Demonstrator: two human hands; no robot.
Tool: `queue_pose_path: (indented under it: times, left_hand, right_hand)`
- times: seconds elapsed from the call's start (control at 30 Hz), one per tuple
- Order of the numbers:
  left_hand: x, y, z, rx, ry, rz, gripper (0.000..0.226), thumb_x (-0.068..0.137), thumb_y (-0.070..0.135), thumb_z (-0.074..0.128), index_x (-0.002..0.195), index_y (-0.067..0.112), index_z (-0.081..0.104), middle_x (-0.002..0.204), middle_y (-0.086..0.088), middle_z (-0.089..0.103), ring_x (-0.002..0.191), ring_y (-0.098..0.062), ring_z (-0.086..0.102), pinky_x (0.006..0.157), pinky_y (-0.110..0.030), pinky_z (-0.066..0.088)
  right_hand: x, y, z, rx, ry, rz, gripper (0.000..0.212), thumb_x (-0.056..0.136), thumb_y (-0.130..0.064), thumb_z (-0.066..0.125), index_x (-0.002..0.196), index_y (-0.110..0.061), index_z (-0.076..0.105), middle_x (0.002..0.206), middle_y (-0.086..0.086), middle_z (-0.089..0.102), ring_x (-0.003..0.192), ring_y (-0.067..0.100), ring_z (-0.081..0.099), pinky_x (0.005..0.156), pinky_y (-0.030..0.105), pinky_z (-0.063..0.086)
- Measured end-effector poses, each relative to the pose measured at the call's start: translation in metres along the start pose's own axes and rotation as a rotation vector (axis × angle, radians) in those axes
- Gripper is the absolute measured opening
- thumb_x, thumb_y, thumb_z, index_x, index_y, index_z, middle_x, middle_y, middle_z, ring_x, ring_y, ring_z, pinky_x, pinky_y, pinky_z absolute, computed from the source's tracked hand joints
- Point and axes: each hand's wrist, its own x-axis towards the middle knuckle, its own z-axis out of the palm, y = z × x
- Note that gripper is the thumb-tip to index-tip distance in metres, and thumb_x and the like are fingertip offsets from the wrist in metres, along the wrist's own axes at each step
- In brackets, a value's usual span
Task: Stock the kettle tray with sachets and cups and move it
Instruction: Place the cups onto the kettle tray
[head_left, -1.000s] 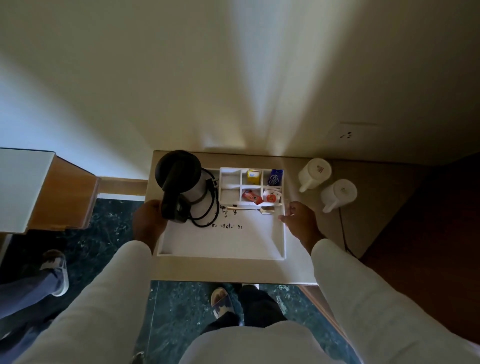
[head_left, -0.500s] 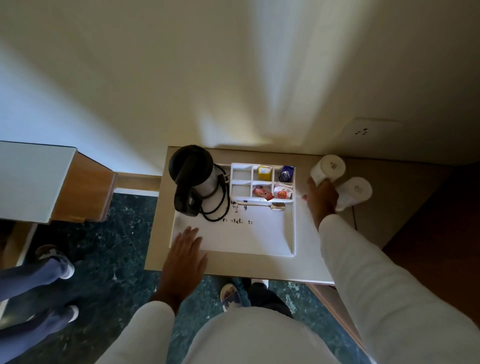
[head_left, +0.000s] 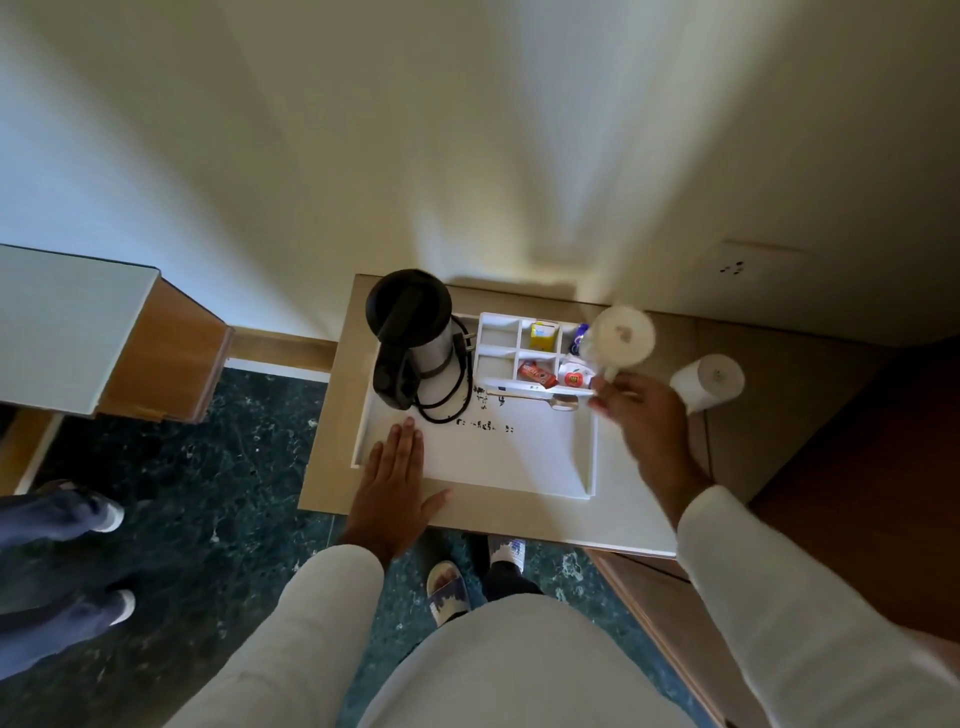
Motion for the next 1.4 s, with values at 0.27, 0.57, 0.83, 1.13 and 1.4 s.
queue_pose_path:
  times: [0.27, 0.57, 0.83, 1.13, 1.4]
  left_hand:
    - [0.002, -0.005, 0.002, 0.003, -0.007, 0.023, 0.098, 0.091, 0.073, 0.023, 0.156, 0.004, -0.001, 0.165, -0.018, -0.003, 0.152, -0.034, 0.003, 0.122, -0.052, 0.017]
    - [0.001, -0.006, 0.003, 0.017, 0.011, 0.033, 0.098, 0.09, 0.073, 0.017, 0.156, 0.003, 0.0, 0.165, -0.017, -0.002, 0.152, -0.033, 0.003, 0.123, -0.048, 0.01]
    - [0.002, -0.009, 0.008, 0.014, 0.014, 0.043, 0.098, 0.09, 0.073, 0.018, 0.156, 0.004, -0.002, 0.165, -0.017, -0.003, 0.152, -0.033, 0.002, 0.123, -0.05, 0.013]
    - [0.004, -0.007, 0.006, 0.032, 0.022, 0.053, 0.1, 0.089, 0.075, 0.015, 0.156, 0.001, 0.004, 0.165, -0.02, 0.003, 0.152, -0.036, 0.008, 0.122, -0.051, 0.016]
    - [0.004, -0.005, 0.006, 0.034, 0.024, 0.043, 0.103, 0.086, 0.076, 0.015, 0.155, -0.001, 0.01, 0.164, -0.022, 0.01, 0.15, -0.038, 0.015, 0.121, -0.051, 0.019]
  right_hand:
    - [-0.074, 0.051, 0.077, -0.032, -0.227, 0.156, 0.021, 0.083, -0.009, 0.083, 0.102, -0.002, 0.078, 0.091, 0.016, 0.079, 0.083, 0.032, 0.078, 0.09, 0.047, 0.061]
    - [-0.077, 0.072, 0.092, -0.091, -0.186, 0.228, 0.027, 0.087, -0.02, 0.08, 0.109, -0.004, 0.077, 0.099, 0.015, 0.079, 0.088, 0.027, 0.078, 0.097, 0.045, 0.058]
    - [-0.086, 0.059, 0.07, -0.005, -0.101, 0.193, 0.04, 0.077, -0.045, 0.085, 0.1, -0.012, 0.076, 0.093, 0.003, 0.08, 0.078, 0.018, 0.079, 0.083, 0.033, 0.062]
    - [0.009, 0.065, -0.055, -0.238, 0.548, 0.261, 0.055, 0.082, -0.051, 0.072, 0.109, -0.003, 0.068, 0.103, 0.016, 0.075, 0.096, 0.035, 0.073, 0.075, 0.033, 0.052]
    - [0.05, 0.065, -0.075, -0.319, 0.433, 0.219, 0.036, 0.089, -0.029, 0.075, 0.113, -0.002, 0.074, 0.109, 0.014, 0.076, 0.109, 0.034, 0.071, 0.097, 0.048, 0.057]
